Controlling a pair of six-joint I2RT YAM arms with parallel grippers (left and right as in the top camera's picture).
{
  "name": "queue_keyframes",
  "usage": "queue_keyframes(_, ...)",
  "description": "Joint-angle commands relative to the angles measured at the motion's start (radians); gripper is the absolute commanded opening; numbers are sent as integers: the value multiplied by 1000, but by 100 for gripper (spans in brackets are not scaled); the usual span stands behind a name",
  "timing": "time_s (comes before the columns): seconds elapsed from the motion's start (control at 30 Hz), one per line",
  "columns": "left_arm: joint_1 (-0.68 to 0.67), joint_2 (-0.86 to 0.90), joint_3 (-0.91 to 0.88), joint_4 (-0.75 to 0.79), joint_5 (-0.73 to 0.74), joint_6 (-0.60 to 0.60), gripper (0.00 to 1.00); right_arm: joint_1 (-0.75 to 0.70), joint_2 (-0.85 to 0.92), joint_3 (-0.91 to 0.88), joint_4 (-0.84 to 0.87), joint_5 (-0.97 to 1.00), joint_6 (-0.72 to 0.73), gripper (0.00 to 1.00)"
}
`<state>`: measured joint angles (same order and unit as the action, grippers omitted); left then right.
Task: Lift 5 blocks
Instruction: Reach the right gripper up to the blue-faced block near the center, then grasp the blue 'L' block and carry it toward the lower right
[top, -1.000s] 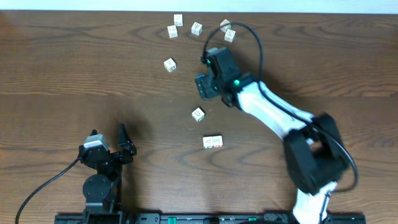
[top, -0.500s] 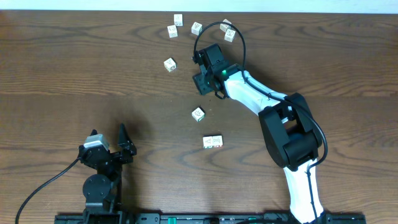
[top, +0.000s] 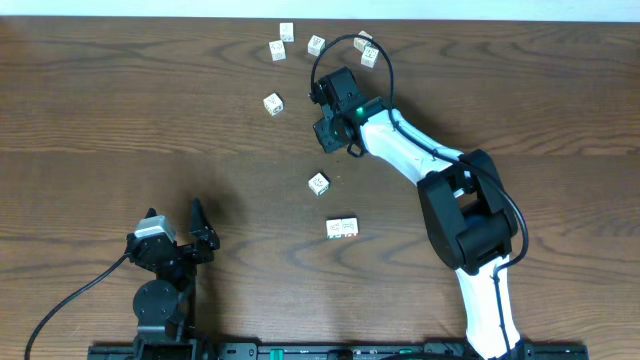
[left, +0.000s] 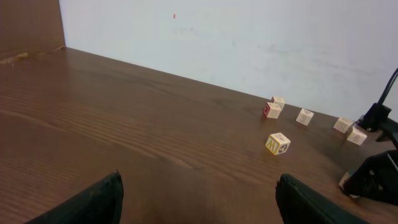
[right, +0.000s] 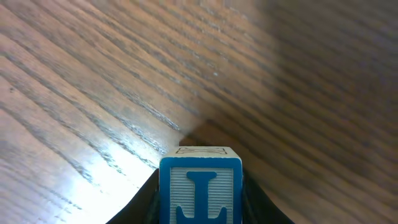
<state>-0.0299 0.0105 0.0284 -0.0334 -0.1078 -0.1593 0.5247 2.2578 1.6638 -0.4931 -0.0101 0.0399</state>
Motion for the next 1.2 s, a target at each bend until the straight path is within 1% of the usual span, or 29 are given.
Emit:
queue_keyframes(0.0, -2, -6, -24, -30, -11, 6, 79, -1, -104, 45, -25, 14, -4, 1)
queue_keyframes(0.07, -2, -6, -24, -30, -11, 6, 79, -2, -168, 44, -72, 39, 11, 1)
queue_keyframes(0.23, -2, -6, -24, -30, -11, 6, 79, -15, -341, 36, -286, 116, 65, 1)
queue_keyframes(0.33, -2, -6, -24, -30, -11, 6, 79, -14, -478, -27, -381, 155, 110, 1)
queue_keyframes(0.43, -2, -6, -24, -30, -11, 6, 79, -2, -629, -168, -399, 240, 170, 1)
queue_keyframes(0.5, -2, -6, -24, -30, -11, 6, 79, 9, -790, -335, -397, 270, 231, 1)
queue_keyframes(0.63, -2, -6, -24, -30, -11, 6, 79, 25, -1088, -632, -393, 235, 362, 1)
queue_keyframes(0.77, -2, -6, -24, -30, -11, 6, 79, 63, -1335, -886, -389, 208, 499, 1)
queue_keyframes(0.87, -2, -6, -24, -30, -11, 6, 79, 76, -1397, -995, -365, 208, 544, 1)
queue_keyframes(0.93, -2, -6, -24, -30, -11, 6, 79, 77, -1396, -1056, -320, 208, 558, 1)
queue_keyframes(1.03, -2, -6, -24, -30, -11, 6, 79, 77, -1343, -1098, -232, 208, 558, 1)
queue_keyframes(1.17, -2, -6, -24, -30, -11, 6, 79, 77, -1198, -1100, -111, 186, 557, 1)
